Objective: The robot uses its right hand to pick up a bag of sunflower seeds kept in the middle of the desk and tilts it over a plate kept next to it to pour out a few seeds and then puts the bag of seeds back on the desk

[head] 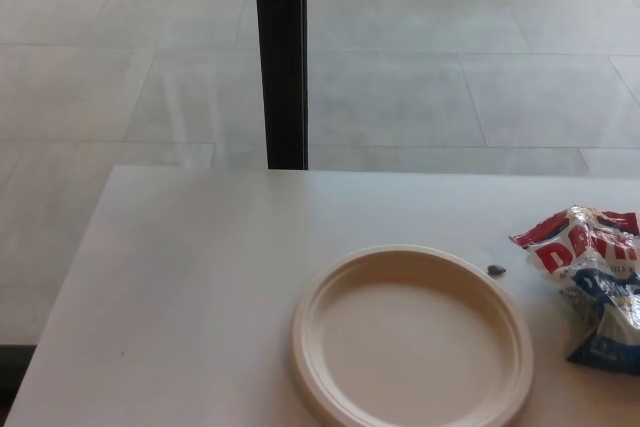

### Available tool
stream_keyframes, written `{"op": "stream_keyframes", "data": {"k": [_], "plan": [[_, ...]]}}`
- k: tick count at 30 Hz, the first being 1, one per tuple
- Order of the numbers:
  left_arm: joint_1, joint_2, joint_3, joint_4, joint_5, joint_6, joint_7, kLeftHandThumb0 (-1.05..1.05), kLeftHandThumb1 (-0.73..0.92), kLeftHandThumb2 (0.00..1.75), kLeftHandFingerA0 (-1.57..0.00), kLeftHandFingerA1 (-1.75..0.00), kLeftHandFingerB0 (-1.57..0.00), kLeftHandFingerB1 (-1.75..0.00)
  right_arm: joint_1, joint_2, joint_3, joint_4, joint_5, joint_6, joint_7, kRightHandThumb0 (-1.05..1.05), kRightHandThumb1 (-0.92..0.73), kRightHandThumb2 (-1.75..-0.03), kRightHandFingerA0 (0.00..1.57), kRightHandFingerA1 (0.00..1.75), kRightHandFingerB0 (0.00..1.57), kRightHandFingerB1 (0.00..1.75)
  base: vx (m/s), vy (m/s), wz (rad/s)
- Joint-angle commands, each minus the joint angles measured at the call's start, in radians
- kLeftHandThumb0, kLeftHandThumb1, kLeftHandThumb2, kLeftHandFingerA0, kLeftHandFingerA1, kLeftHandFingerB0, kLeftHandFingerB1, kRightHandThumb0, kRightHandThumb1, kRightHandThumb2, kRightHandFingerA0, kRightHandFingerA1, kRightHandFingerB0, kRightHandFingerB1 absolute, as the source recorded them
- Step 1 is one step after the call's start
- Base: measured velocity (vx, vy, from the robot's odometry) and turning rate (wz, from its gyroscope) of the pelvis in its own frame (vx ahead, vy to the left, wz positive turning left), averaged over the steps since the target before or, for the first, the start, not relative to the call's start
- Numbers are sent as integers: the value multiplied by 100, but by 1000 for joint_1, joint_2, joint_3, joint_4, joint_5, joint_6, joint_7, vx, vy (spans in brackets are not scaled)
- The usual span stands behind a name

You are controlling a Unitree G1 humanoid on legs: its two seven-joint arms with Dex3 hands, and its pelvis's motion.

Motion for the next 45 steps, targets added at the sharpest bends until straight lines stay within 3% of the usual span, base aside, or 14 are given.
{"op": "stream_keyframes", "data": {"k": [1, 4, 14, 15, 16, 18, 21, 23, 24, 34, 35, 36, 42, 45], "plan": [[-6, 34, 57, 42, -63, -33, -74, -89, 87, 66, -47, -60, -27, -38, -41, -56, -197, 18, 234, -63, 98, -92, -55, -86, 0, 15, 0, 7, 0, 0, 0], [-1, 32, 53, 45, -48, -44, -63, -90, 70, 109, -48, -66, -21, -50, -80, -80, -271, -31, 285, -14, 73, -104, -64, -95, 0, 15, 0, 12, 0, 0, 0], [11, 33, 67, 47, -56, -45, -62, -89, 87, 66, -54, -66, -29, -39, -208, -171, -366, -265, 333, 47, 49, -105, -69, -103, 0, 12, 0, 6, 0, 0, 0], [12, 32, 70, 48, -58, -44, -66, -89, 70, 109, -50, -69, -22, -50, -212, -157, -367, -356, 350, 68, 47, -105, -70, -102, 0, 5, 0, 3, 0, 0, 0], [15, 31, 78, 50, -66, -40, -68, -88, 87, 66, -55, -65, -29, -38, -217, -157, -349, -452, 342, 112, 31, -105, -71, -105, 0, 10, 0, 6, 0, 0, 0], [18, 31, 80, 49, -68, -42, -76, -93, 73, 109, -49, -68, -22, -49, -224, -155, -344, -546, 365, 152, 50, -105, -68, -105, 0, 14, 0, 8, 0, 0, 0], [21, 27, 82, 52, -68, -43, -83, -88, 86, 65, -49, -59, -29, -38, -256, -165, -279, -821, 359, 270, -11, -104, -69, -106, 0, 15, 0, 10, 0, 0, 0], [25, 25, 81, 51, -67, -58, -81, -90, 69, 108, -48, -67, -23, -51, -293, -176, -245, -930, 361, 317, -33, -103, -65, -106, 0, 17, 0, 14, 0, 0, 0], [27, 25, 80, 51, -66, -58, -81, -88, 87, 66, -50, -60, -28, -38, -304, -181, -231, -957, 370, 324, -17, -105, -61, -103, 0, 18, 0, 14, 0, 0, 0], [24, 22, 83, 55, -66, -52, -66, -86, 66, 108, -51, -69, -25, -52, -380, -219, 1, -1167, 258, 438, 44, -103, -65, -100, 0, 8, 0, 3, 0, 0, 0], [24, 21, 86, 53, -70, -50, -63, -87, 84, 66, -56, -68, -33, -41, -384, -232, 56, -1184, 224, 481, 60, -101, -67, -101, 0, 11, 0, 3, 0, 0, 0], [25, 21, 89, 52, -73, -49, -65, -86, 67, 107, -51, -69, -27, -52, -386, -242, 94, -1180, 191, 487, 79, -102, -69, -101, 0, 8, 0, 0, 0, 0, 0], [23, 23, 75, 54, -53, -54, -57, -87, 68, 108, -50, -68, -25, -51, -427, -227, 255, -1170, 98, 546, 76, -99, -67, -101, 0, 6, 0, 0, 0, 0, 0], [26, 22, 69, 54, -45, -67, -55, -88, 87, 66, -54, -63, -31, -40, -462, -218, 343, -1123, 16, 578, 44, -102, -66, -103, 0, 5, 0, 0, 0, 0, 0]]}}
